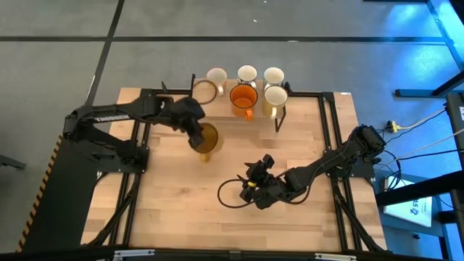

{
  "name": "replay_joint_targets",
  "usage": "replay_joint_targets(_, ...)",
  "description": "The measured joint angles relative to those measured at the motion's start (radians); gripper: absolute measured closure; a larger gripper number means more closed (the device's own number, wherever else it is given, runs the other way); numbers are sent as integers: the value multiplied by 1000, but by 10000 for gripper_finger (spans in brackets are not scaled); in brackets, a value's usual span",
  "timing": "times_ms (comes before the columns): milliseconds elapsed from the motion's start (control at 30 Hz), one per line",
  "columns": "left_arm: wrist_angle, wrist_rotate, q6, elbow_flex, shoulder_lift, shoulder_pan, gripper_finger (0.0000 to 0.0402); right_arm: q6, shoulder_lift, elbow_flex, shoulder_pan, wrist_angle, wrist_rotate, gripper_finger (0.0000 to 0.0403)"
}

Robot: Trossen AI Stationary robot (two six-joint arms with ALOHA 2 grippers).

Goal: Place coffee mugs
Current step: Put the yellow mug on the shelf

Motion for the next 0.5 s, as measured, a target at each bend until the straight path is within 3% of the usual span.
replay_joint_targets(200, -2, -112, 28, 92, 5, 47, 385, 22, 0, 0, -7, -10, -1, 165)
replay_joint_targets(367, -18, -75, 48, 102, 9, 145, 385, 36, 0, 0, -24, -9, -11, 165)
replay_joint_targets(500, -70, -44, 48, 195, 66, 206, 385, 48, 0, 0, -49, -9, -55, 165)
